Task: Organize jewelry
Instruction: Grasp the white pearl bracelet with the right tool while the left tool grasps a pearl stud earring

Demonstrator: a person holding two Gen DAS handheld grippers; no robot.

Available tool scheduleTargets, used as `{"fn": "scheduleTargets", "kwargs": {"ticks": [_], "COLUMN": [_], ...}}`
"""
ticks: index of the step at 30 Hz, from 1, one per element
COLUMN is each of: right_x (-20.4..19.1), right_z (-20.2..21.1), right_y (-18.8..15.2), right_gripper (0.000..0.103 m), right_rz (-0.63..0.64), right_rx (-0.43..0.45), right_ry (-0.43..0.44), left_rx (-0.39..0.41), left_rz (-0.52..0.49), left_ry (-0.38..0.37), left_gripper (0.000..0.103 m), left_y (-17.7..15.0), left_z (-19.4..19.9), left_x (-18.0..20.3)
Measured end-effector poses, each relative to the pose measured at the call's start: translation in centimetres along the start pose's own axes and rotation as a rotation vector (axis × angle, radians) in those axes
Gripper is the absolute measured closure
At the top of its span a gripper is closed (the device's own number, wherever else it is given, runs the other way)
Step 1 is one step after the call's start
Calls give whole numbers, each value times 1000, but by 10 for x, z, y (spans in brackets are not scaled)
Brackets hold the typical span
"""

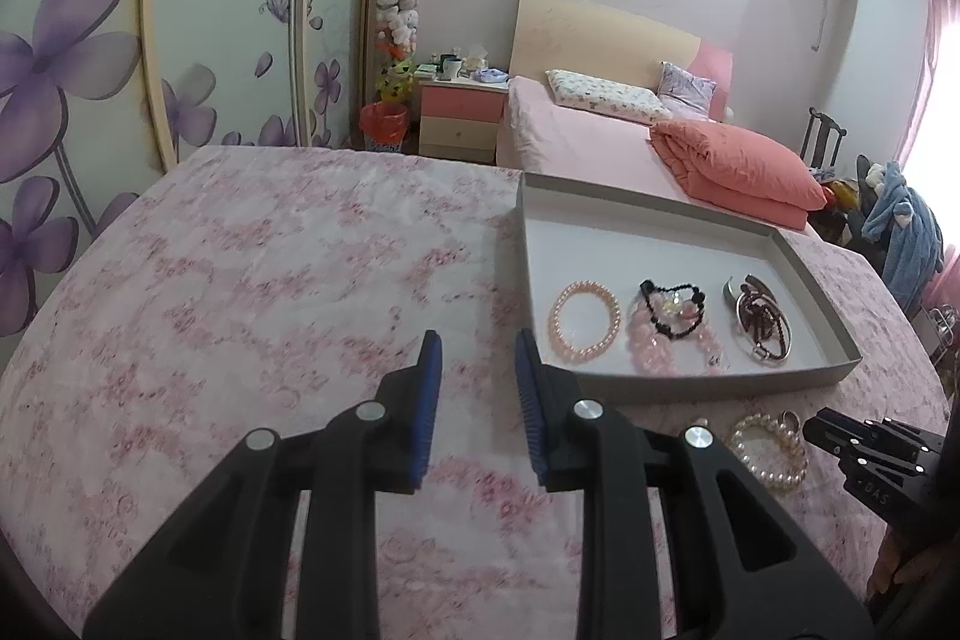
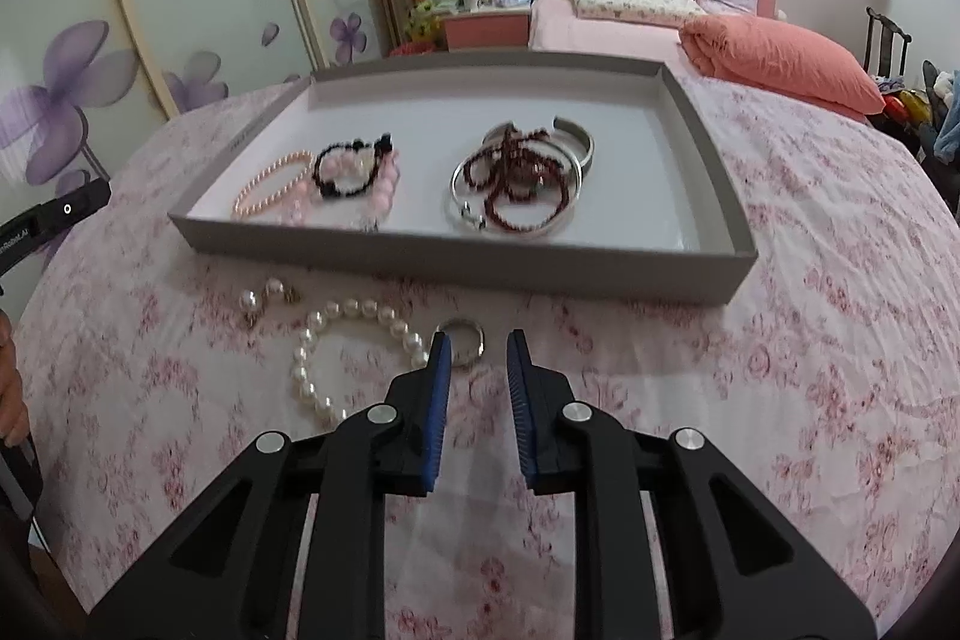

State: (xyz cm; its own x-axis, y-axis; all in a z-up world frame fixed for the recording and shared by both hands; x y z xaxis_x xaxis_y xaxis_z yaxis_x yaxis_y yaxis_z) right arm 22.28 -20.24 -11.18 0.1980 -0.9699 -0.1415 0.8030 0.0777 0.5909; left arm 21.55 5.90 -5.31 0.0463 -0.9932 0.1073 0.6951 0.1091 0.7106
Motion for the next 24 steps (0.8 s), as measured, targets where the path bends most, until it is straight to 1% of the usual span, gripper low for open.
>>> {"fn": "scheduleTargets", "kwargs": {"ticks": [3,14,16,18,20,24], "right_x": [2,-11,-13,-13,-11,-6], "right_z": [5,-2,-4,-3,0,6], "right_y": [-7,-7,-10,-12,-15,-22], "right_gripper": [83,83,83,90,93,93], "right_rz": [-21,14,33,45,39,54], "right_rx": [-3,-23,-31,-33,-40,-45], "right_ry": [35,28,12,-2,2,-15], "left_rx": [-9,-30,-35,-44,-56,-90], "left_rz": [0,-18,-27,-42,-59,-101], "left_ry": [0,-30,-45,-65,-85,-135], "left_gripper": [77,77,77,77,77,77], "left_y": [-4,-10,-12,-14,-17,-24], "left_z": [-1,-3,-3,-4,-5,-10], "left_x": [-3,10,16,24,32,54]}}
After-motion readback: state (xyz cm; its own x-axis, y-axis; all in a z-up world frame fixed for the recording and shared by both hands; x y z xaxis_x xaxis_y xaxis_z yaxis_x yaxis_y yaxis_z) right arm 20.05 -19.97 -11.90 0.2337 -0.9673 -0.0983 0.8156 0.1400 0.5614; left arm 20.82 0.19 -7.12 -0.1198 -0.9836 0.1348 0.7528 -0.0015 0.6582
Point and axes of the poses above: each gripper's, at about its wrist camera, not at the fingertips, and z roughly against the way its jaws point, x to its right, y to its top, the point moved 4 cm from there along -z, roughly the way its jaws point, and after that the axes turned 5 degrees about -x, right-handed, at the moved point
